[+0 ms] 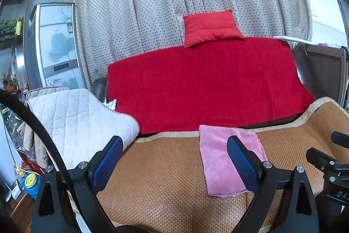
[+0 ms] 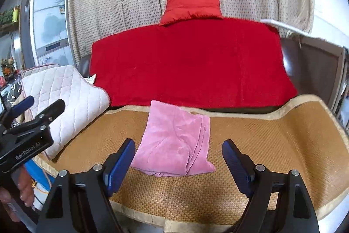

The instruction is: Fold large clothes

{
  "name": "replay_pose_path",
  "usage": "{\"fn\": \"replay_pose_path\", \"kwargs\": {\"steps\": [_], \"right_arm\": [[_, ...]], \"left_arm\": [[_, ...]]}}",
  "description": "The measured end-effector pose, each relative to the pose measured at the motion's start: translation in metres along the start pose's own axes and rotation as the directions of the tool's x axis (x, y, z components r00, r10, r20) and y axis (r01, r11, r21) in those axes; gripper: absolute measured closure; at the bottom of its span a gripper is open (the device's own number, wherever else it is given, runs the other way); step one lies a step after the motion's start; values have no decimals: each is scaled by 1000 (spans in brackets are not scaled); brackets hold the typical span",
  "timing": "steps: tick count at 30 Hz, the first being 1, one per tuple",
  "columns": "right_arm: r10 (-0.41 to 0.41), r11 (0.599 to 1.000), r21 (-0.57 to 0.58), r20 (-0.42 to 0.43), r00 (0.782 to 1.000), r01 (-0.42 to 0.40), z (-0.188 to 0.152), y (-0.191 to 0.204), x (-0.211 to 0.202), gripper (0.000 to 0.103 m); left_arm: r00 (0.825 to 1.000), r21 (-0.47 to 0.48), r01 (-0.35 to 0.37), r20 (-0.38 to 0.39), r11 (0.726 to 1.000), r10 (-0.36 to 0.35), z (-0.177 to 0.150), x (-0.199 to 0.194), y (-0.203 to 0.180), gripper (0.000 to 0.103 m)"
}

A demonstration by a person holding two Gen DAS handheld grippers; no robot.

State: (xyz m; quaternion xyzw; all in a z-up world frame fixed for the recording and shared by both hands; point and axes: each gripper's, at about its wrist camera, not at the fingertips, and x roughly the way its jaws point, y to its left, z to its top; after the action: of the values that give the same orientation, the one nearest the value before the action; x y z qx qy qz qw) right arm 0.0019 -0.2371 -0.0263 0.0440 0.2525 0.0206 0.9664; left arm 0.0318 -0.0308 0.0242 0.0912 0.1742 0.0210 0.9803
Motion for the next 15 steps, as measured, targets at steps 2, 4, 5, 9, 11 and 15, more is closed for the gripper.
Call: {"fn": "replay_pose_path", "kwargs": {"steps": [2, 4, 5, 9, 11, 15], "right_arm": [[-27, 999, -21, 12, 1000, 27, 3, 6, -4, 18], [-62, 997, -43, 30, 998, 64, 4, 12, -8, 18], [-78, 995, -52, 38, 996, 80, 4, 15, -10, 18], [-114, 990, -72, 79, 990, 120, 8, 22, -21, 18], [-132, 987, -78, 103, 986, 141, 10, 24, -28, 18], [-149, 983, -88, 137, 979, 162, 13, 27, -38, 18]], "left_arm": [[1000, -5, 1, 16, 1000, -1, 2, -7, 2, 7], [999, -7, 3, 32, 1000, -3, 4, -13, 4, 7], [999, -7, 4, 41, 1000, -3, 6, -16, 4, 7], [998, -4, 5, 68, 1000, -5, 10, -25, 4, 7], [997, 0, 3, 75, 1000, -3, 11, -27, 4, 7], [996, 4, 5, 84, 1000, -5, 12, -31, 2, 7]]}}
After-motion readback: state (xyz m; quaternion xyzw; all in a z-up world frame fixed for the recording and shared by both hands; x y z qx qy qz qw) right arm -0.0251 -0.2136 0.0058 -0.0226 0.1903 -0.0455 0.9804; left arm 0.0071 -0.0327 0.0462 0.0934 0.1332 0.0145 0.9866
